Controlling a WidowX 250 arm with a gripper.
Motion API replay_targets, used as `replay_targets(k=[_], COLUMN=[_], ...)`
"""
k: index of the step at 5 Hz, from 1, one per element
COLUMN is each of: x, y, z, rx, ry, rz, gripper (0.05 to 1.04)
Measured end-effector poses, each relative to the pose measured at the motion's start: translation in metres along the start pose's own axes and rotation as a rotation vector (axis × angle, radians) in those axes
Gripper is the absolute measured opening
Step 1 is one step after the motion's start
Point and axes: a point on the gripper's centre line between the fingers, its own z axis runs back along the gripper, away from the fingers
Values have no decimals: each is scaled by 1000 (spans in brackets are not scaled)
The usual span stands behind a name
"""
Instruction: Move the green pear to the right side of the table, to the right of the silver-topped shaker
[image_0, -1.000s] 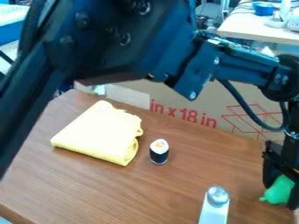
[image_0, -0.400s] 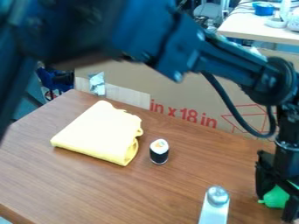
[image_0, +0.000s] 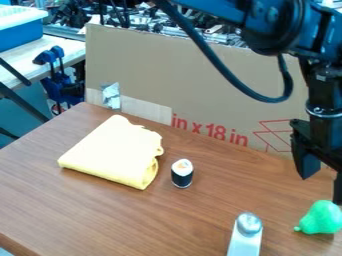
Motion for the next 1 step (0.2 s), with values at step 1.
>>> replay_targets(k=[1], x=[-12], y=[2], z=[27], rx=[71], ry=[-29], rz=[50], gripper=[1005])
